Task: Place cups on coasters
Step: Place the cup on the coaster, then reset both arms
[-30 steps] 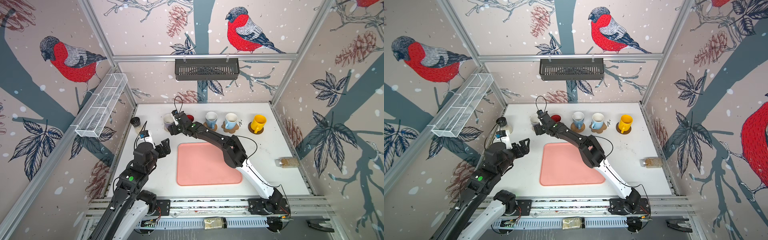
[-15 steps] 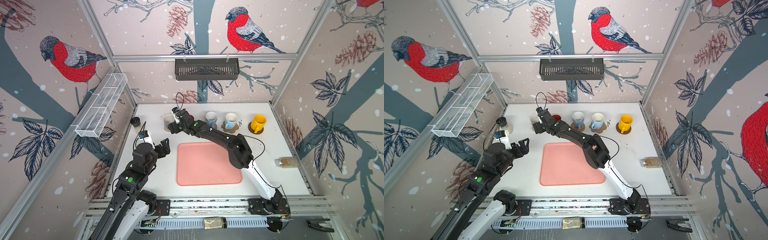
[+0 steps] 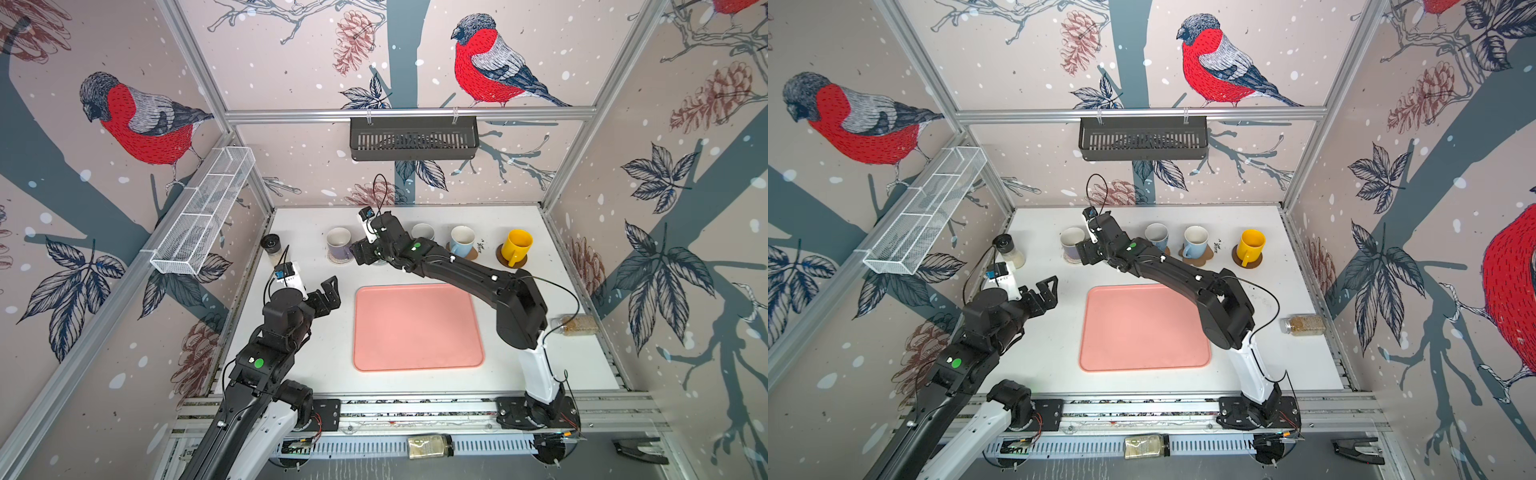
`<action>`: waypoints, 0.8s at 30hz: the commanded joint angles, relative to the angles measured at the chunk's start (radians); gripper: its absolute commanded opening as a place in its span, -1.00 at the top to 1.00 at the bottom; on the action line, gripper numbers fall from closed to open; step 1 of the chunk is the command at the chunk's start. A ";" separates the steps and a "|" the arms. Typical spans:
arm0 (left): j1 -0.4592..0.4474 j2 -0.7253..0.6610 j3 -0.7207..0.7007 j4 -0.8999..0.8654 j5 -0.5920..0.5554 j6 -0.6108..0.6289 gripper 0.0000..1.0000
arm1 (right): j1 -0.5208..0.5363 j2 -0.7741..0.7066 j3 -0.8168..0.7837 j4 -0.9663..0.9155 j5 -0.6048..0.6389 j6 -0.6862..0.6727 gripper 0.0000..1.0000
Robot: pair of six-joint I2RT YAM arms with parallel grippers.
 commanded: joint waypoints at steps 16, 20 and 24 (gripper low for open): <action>0.000 0.011 0.021 0.150 -0.198 0.077 -0.95 | -0.116 -0.650 -0.671 0.244 0.163 0.005 -0.99; 0.001 0.015 0.014 0.213 -0.209 0.093 -0.95 | -0.146 -0.787 -0.791 0.245 0.261 0.003 -0.99; 0.001 0.019 -0.023 0.280 -0.155 0.116 -0.95 | -0.156 -0.926 -0.940 0.286 0.370 -0.063 -0.99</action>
